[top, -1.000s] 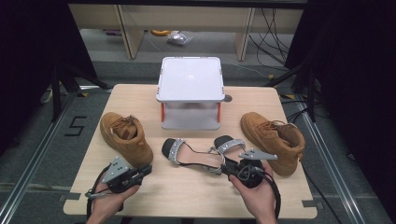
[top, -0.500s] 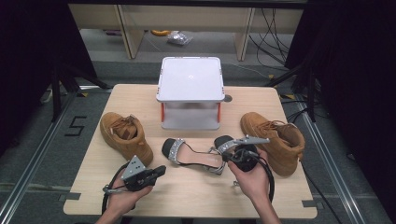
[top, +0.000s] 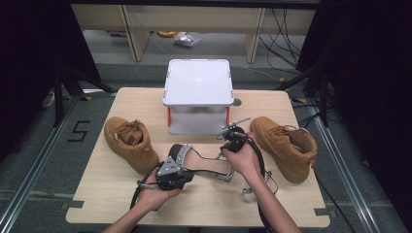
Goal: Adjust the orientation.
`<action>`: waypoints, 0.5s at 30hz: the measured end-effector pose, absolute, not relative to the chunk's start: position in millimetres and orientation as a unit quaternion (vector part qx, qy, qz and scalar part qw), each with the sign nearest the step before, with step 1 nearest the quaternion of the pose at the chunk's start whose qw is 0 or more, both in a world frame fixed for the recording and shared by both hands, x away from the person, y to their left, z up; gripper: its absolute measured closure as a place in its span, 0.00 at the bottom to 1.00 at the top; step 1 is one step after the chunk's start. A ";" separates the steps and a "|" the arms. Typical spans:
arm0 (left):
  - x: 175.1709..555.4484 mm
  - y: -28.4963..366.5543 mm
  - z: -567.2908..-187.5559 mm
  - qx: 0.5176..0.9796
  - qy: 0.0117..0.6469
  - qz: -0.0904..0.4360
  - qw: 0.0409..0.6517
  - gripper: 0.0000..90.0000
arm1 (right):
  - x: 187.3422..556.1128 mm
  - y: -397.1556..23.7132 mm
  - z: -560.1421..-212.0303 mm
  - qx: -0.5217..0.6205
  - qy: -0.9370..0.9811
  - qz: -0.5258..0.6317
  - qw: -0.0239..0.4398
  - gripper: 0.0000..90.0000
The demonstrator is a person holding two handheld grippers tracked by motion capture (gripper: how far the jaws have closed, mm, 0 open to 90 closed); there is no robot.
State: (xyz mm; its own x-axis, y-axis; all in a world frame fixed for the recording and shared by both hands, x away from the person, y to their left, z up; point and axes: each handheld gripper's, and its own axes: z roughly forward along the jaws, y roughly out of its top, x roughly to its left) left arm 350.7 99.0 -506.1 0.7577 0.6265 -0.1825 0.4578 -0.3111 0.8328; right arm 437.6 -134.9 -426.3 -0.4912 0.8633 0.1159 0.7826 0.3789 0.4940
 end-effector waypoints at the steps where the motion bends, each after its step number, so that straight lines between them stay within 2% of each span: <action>1: 354.4 91.9 -508.7 0.810 0.336 0.083 0.474 0.99 | 440.5 -131.4 -428.4 0.508 0.824 0.240 0.074 1.00; 7: 359.0 79.0 -515.5 0.818 0.334 0.070 0.463 0.99 | 453.9 -129.1 -431.7 0.513 0.826 0.217 0.091 0.99; 12: 359.1 71.3 -515.7 0.824 0.332 0.069 0.454 0.99 | 464.1 -125.7 -433.0 0.510 0.831 0.205 0.086 0.99; 13: 360.0 70.7 -515.9 0.825 0.331 0.066 0.453 0.99 | 463.8 -121.7 -436.7 0.526 0.829 0.182 0.064 0.99; 15: 362.3 69.7 -517.1 0.826 0.334 0.066 0.449 0.99 | 465.3 -122.9 -440.7 0.513 0.836 0.181 0.068 0.99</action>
